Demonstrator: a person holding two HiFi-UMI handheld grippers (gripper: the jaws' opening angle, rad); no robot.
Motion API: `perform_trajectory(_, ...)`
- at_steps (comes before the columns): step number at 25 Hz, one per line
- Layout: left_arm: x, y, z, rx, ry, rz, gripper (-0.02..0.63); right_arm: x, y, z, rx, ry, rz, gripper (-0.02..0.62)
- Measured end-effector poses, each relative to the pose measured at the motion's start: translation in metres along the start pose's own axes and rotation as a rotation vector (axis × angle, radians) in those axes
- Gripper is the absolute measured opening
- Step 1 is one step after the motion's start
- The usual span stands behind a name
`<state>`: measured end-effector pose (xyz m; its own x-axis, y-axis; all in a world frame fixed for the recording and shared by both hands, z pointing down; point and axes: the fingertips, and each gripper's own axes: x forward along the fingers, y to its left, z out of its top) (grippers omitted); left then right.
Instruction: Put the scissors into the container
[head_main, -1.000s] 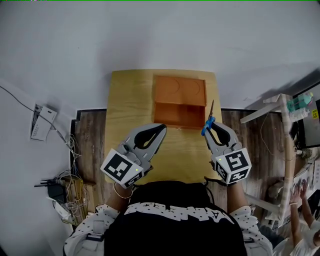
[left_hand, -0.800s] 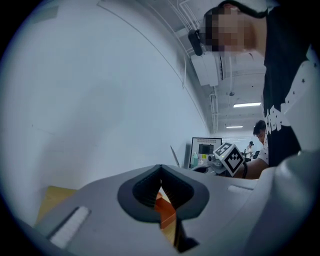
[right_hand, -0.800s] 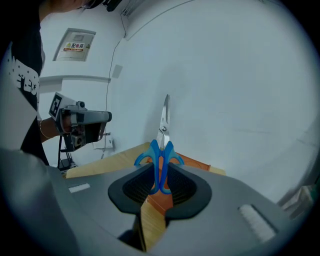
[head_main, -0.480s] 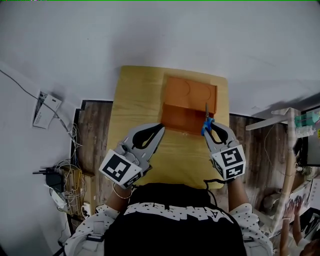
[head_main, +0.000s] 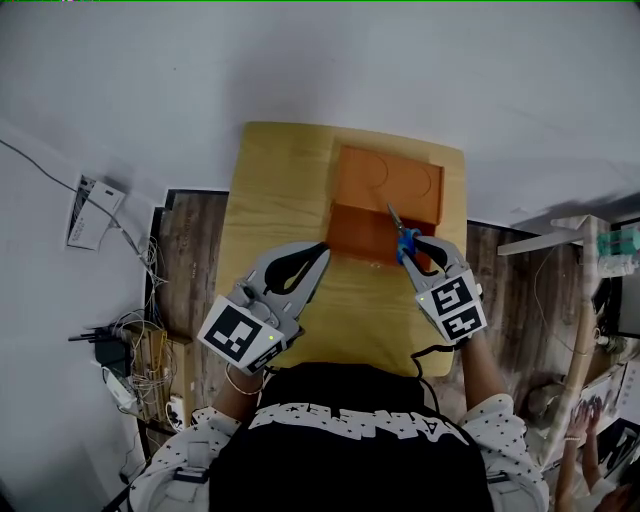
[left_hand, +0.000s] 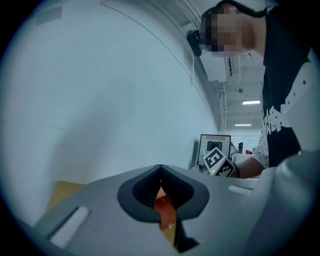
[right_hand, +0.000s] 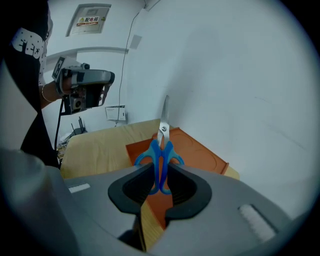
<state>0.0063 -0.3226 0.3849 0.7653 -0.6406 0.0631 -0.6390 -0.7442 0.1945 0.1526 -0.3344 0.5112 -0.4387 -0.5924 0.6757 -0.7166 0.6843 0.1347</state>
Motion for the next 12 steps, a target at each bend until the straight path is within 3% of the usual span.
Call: perform_trajectory(12, -0.001, 0.010, -0.003, 0.005, 0.009, 0.020, 0.002, 0.034, 0.009, -0.024, -0.127, 0.155, 0.088, 0.098)
